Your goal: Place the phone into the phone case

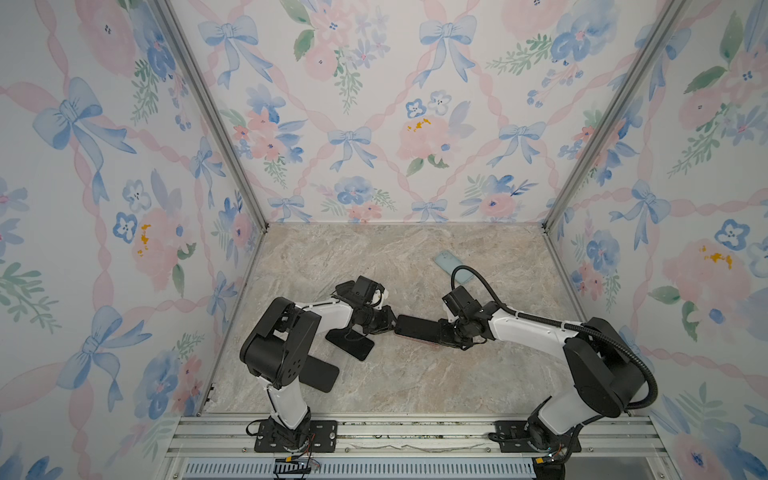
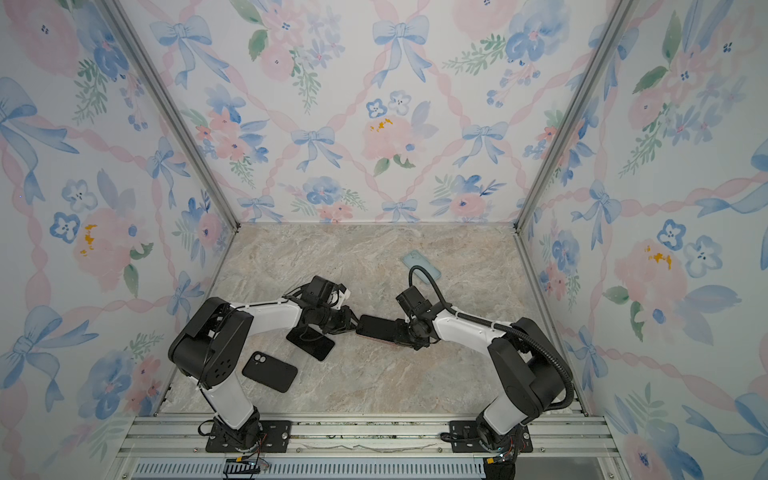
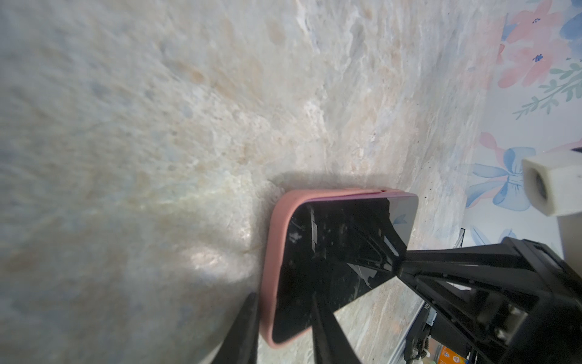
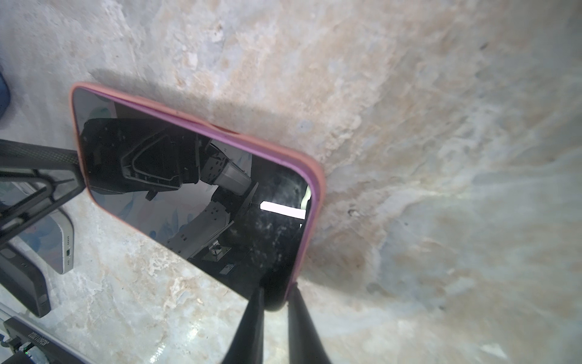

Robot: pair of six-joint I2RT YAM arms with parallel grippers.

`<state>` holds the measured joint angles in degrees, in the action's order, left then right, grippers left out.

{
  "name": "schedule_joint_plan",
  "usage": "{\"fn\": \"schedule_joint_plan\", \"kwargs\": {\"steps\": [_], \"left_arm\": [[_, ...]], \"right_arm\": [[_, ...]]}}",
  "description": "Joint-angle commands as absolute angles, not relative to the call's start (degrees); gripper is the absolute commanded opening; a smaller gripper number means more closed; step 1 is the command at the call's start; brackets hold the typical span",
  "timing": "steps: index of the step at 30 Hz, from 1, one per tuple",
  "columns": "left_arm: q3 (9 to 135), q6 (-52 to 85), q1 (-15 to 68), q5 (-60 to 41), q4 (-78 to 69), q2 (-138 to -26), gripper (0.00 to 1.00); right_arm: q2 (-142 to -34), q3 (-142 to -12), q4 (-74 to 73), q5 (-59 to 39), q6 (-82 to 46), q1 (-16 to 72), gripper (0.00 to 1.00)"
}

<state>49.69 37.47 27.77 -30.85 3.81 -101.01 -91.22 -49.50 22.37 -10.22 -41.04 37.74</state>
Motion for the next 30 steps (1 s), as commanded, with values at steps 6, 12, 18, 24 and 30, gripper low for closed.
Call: {"fn": "schedule_joint_plan", "kwargs": {"steps": [6, 12, 18, 24, 30], "left_arm": [[49.93, 36.69, 29.01, -32.96, 3.52, -102.0, 0.29], [49.83, 36.89, 29.09, -33.03, 3.25, -102.09, 0.29], [49.79, 36.98, 29.09, -33.04, 3.16, -101.78, 0.29], [49.57, 37.01, 29.11, -33.13, 2.96, -101.56, 0.29], [49.66, 36.92, 29.18, -33.22, 2.86, -101.43, 0.41]], "right_arm": [[-97.11, -49.4, 18.76, -11.95, -41.67, 40.35, 0.12], [-98.89, -49.79, 18.12, -11.72, -42.28, 41.33, 0.1], [-100.08, -49.93, 18.51, -10.75, -42.31, 41.88, 0.09], [-101.59, -49.93, 16.23, -12.18, -42.73, 42.49, 0.09], [-102.04, -49.83, 14.74, -12.88, -43.03, 42.54, 0.09]]}}
